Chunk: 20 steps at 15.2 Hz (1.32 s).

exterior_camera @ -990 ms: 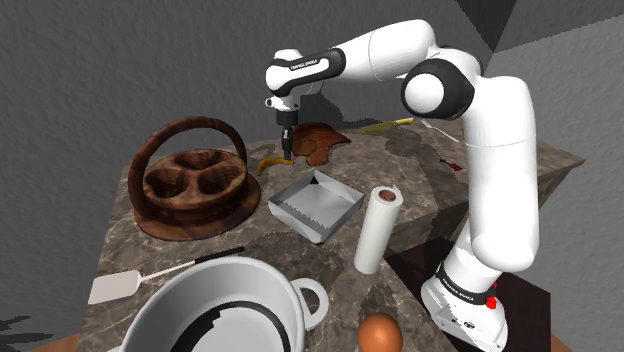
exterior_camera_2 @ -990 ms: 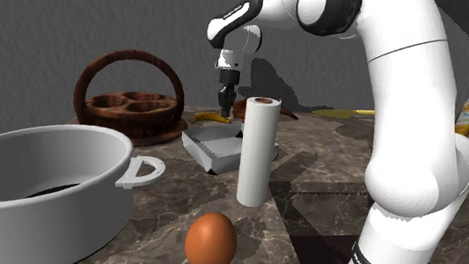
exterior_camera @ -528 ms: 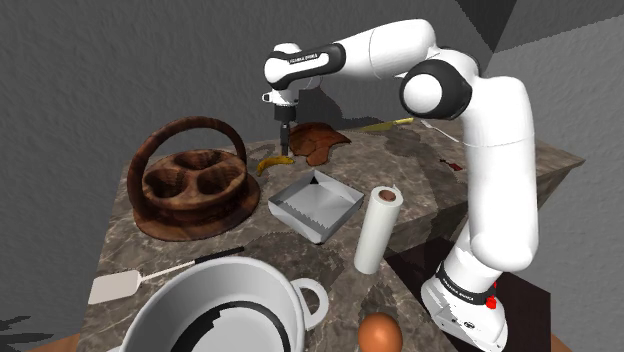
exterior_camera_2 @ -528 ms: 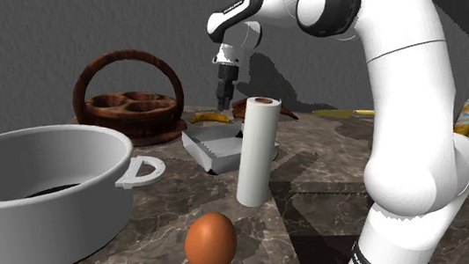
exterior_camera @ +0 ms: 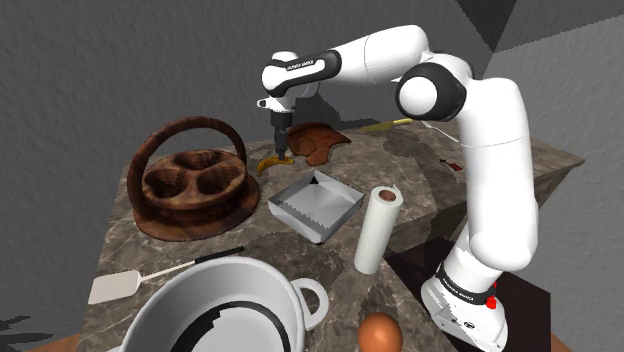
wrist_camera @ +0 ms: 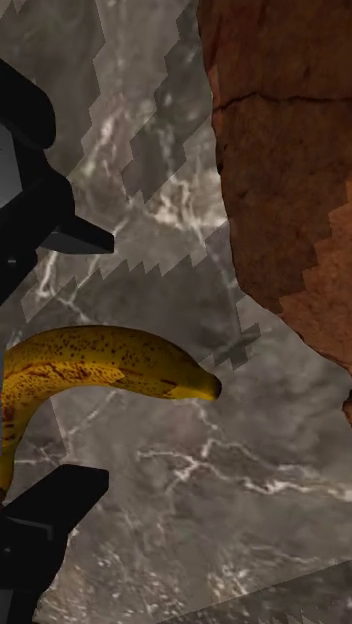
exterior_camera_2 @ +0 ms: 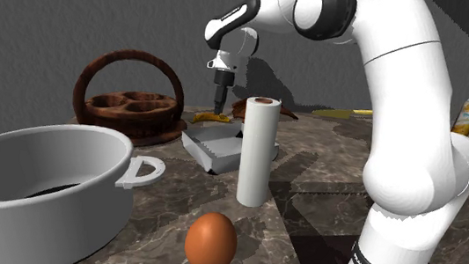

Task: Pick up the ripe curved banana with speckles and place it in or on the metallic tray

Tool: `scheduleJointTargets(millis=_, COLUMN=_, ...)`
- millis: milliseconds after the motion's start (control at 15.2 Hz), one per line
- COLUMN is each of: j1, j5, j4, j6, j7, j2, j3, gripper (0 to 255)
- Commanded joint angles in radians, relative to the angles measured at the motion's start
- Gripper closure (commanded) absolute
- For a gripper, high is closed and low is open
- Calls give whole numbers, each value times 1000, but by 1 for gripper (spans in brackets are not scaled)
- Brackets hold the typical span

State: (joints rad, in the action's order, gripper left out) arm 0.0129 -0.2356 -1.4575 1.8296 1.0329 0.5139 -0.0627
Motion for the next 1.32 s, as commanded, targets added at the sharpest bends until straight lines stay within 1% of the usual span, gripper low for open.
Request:
scheduleJointTargets(millis=0, j1=2, j5=-1, j4=-17, j6=20, j7=2, j2=2, j3=1, gripper=0)
scheduleJointTargets(millis=462, j1=2, j5=-1, j4=-17, j6=19, j7=2, j2=2, j3=1, gripper=0)
scheduleJointTargets(millis=528, j1=2, j5=-1, j4=-17, j6=19, j7=2, j2=2, j3=1, gripper=255)
scheduleJointTargets(millis=1122, j1=2, j5=-1, j4=-17, j6=20, j7=2, j2=2, j3=1, gripper=255)
scheduleJointTargets(millis=1254, j1=2, j5=0, j4=-2, j6=-3, j7=-2, j2=-6, j3=1, gripper=255)
